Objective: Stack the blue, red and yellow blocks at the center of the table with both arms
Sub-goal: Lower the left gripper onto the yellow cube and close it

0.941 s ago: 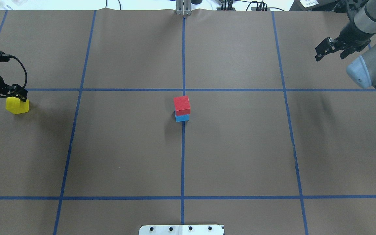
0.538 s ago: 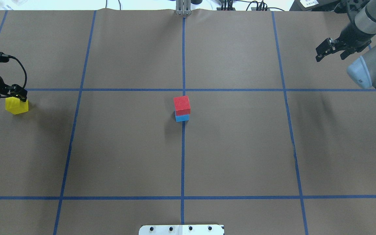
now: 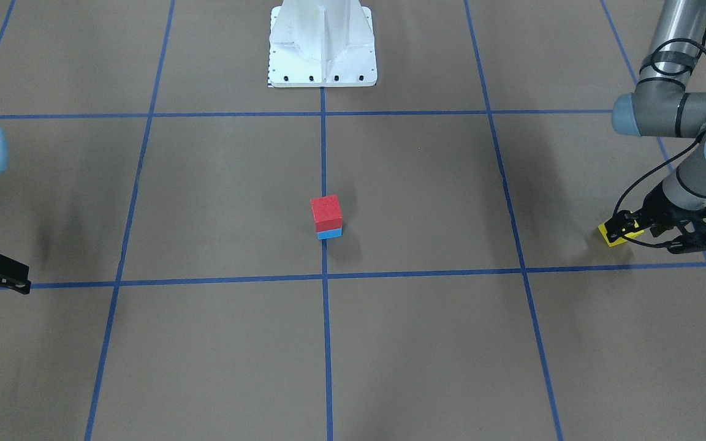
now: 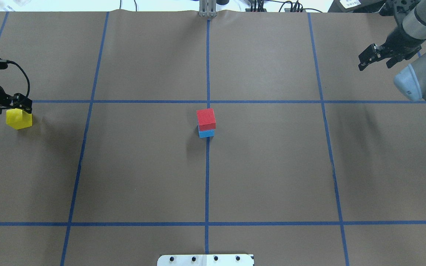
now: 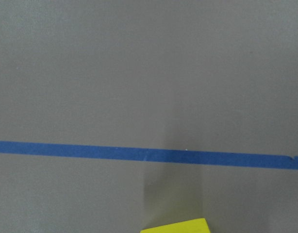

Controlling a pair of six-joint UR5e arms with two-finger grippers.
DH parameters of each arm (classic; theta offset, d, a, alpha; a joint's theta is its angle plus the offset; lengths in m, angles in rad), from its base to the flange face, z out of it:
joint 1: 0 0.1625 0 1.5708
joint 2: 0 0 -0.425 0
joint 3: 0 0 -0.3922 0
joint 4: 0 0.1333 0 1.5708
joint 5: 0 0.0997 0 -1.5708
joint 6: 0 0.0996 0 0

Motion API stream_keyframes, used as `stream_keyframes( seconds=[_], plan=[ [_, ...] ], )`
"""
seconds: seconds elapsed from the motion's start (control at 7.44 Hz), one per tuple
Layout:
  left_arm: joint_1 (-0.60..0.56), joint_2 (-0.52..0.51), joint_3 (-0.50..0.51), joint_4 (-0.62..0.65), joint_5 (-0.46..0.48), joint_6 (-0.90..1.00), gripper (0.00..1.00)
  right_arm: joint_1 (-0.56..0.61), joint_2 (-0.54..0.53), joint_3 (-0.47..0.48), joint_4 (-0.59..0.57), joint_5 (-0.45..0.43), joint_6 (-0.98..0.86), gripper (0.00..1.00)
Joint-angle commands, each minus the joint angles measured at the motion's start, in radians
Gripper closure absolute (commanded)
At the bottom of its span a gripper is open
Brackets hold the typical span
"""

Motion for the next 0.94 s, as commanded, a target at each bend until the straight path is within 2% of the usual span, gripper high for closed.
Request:
stream_keyframes(
  seconds=[0.0, 0.27, 0.4, 0.54, 0.67, 0.81],
  plan=[
    [0.018, 0.015, 0.0, -0.042, -0.018, -0.054, 0.0, 0.0, 0.001, -0.001, 0.0, 0.0, -0.001, 0.01],
    [0.04, 0.015, 0.0, -0.06, -0.018, -0.084, 0.0, 0.0, 0.001, -0.001, 0.0, 0.0, -0.001, 0.01],
    [0.04, 0.017, -0.003, -0.062, -0.017, -0.083, 0.21, 0.0, 0.001, -0.001, 0.0, 0.0, -0.001, 0.01],
    [0.038, 0.017, -0.006, -0.062, -0.014, -0.08, 0.58, 0.0, 0.003, 0.0, 0.0, 0.0, -0.001, 0.01],
    [0.038, 0.038, -0.032, -0.059, -0.008, -0.074, 0.83, 0.0, 0.003, 0.002, 0.0, 0.0, 0.0, 0.01],
    [0.035, 0.051, -0.084, -0.043, -0.015, -0.074, 1.0, 0.0, 0.004, 0.002, 0.0, 0.0, 0.0, 0.01]
  ],
)
